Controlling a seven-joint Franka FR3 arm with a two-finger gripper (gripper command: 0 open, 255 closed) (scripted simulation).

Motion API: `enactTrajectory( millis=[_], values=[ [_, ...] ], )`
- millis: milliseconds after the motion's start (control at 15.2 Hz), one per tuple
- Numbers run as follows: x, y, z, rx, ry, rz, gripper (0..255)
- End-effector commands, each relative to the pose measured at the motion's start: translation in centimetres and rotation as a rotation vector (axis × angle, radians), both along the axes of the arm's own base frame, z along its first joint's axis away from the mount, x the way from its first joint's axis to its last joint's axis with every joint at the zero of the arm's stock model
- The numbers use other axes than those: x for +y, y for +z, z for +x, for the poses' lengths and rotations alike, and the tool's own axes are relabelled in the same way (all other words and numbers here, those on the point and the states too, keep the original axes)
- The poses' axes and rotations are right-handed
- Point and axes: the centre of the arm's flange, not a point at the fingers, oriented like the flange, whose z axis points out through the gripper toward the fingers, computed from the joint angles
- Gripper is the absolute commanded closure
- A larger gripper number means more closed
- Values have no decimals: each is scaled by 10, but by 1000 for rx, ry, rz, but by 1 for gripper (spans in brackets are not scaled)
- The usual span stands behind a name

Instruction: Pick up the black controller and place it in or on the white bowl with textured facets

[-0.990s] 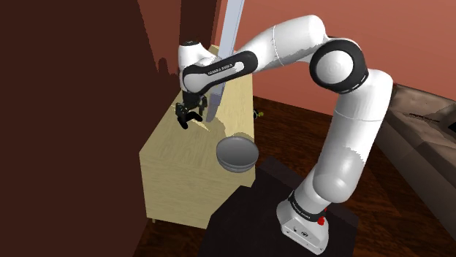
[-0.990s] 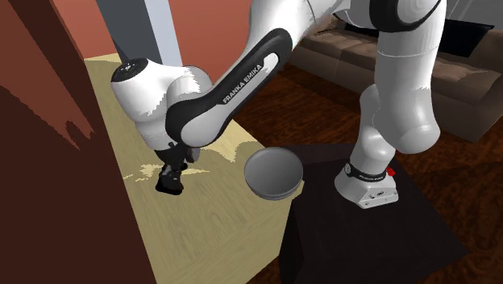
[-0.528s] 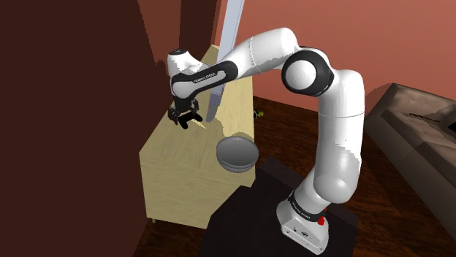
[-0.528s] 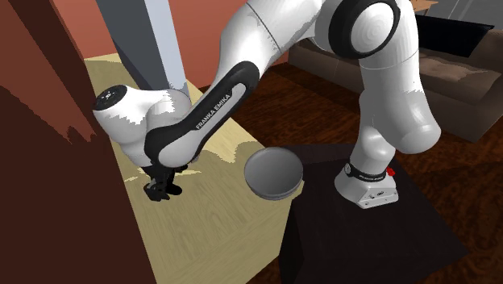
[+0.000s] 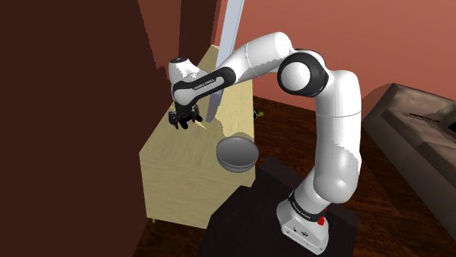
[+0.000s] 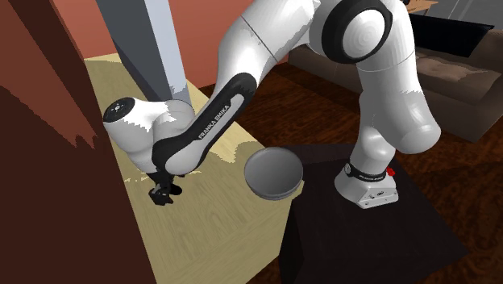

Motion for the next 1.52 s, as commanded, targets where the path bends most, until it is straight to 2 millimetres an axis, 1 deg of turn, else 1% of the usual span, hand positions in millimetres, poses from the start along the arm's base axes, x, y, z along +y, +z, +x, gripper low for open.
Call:
enactTrajectory(
  millis=[0,198,264,858,1452],
  values=[
    [0,0,0,0,0,0,0],
    [0,0,0,0,0,0,0],
    [0,0,0,0,0,0,255],
    [0,0,0,0,0,0,255],
    [0,47,0,0,0,0,255]
  ],
)
